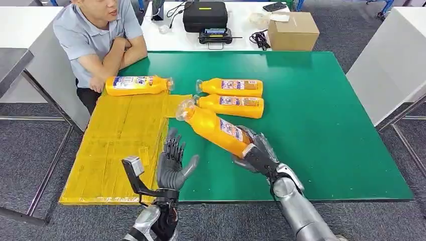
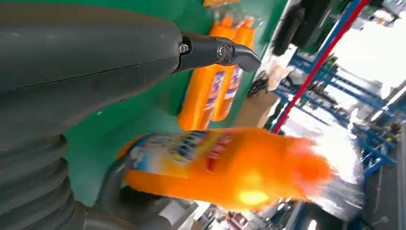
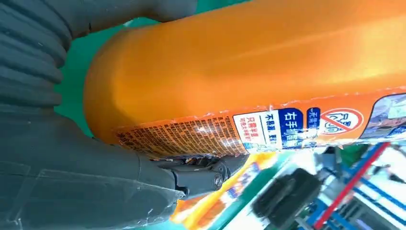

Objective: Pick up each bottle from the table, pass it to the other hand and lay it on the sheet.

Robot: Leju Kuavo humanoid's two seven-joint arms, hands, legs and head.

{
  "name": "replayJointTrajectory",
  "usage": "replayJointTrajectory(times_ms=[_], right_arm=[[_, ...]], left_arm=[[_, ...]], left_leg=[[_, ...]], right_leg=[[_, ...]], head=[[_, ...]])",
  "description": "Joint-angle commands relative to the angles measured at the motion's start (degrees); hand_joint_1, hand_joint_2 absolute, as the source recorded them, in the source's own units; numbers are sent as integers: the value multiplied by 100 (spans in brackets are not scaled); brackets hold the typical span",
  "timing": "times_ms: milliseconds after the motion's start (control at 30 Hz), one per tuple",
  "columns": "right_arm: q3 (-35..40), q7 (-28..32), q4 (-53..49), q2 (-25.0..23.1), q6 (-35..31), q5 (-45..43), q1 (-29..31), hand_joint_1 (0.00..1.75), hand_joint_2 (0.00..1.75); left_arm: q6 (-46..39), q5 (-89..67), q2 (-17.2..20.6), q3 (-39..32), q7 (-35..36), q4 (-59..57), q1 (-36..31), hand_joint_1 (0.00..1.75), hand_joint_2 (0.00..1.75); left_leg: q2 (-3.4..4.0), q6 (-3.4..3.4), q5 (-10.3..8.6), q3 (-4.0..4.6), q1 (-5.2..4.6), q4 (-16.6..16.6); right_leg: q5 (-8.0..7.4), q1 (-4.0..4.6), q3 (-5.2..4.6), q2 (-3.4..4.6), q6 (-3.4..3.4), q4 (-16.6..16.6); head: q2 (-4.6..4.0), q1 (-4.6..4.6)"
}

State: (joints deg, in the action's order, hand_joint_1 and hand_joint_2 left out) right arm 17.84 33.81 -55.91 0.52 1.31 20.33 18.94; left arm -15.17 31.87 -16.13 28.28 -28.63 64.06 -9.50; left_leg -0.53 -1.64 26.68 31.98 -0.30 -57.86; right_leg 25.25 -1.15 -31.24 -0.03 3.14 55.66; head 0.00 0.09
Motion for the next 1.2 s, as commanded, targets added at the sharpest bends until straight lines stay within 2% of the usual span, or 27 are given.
replayJointTrajectory(times_ms=[33, 167, 367, 800, 833, 867, 900, 1200], right_arm=[[624, -39, -177, -103, 364, -261, 134, 175, 175], [968, 6, 209, -48, 731, -231, 274, 175, 175], [1375, 118, 628, 16, 935, -62, 410, 175, 175], [1753, 284, 720, -1, 999, 9, 490, 175, 175], [1755, 277, 717, -2, 989, 12, 498, 175, 175], [1752, 272, 712, -1, 988, 12, 510, 175, 175], [1716, 248, 711, -14, 1015, -46, 501, 175, 175], [1463, 203, 707, -86, 1128, -360, 395, 175, 175]], left_arm=[[550, -132, 82, -66, -134, -560, -309, 0, 175], [770, -358, 236, 1, -363, -515, -507, 0, 175], [808, -515, 164, -9, -356, -560, -584, 0, 175], [977, -705, 52, -82, -381, -1032, -765, 0, 175], [1022, -698, 55, -75, -375, -1042, -770, 17, 175], [1026, -697, 52, -76, -376, -1056, -771, 166, 175], [1072, -667, 40, -105, -359, -1110, -779, 175, 175], [1330, -631, 95, -135, -396, -936, -672, 175, 175]], left_leg=[[17, 11, 0, -2, 6, -1], [10, 10, -1, -1, 5, 0], [10, 9, -1, -2, 3, 1], [4, 7, -2, -1, 3, 0], [3, 6, -1, 0, 3, -1], [7, 10, -2, -1, 6, -1], [5, 6, -2, 1, 1, -1], [11, 12, 0, -1, 7, -3]], right_leg=[[-5, 7, -2, 13, -14, 0], [-4, 5, -2, 7, -13, 1], [-4, 4, 1, 7, -11, -1], [-2, 3, 0, 2, -9, -1], [-2, 3, 1, 1, -8, -1], [-4, 6, 1, 3, -12, -2], [-3, 2, -3, 3, -8, 1], [-4, 8, 0, 7, -16, -1]], head=[[0, 0], [0, 0], [0, 0], [0, -2], [0, 0], [0, -2], [0, -2], [0, 0]])
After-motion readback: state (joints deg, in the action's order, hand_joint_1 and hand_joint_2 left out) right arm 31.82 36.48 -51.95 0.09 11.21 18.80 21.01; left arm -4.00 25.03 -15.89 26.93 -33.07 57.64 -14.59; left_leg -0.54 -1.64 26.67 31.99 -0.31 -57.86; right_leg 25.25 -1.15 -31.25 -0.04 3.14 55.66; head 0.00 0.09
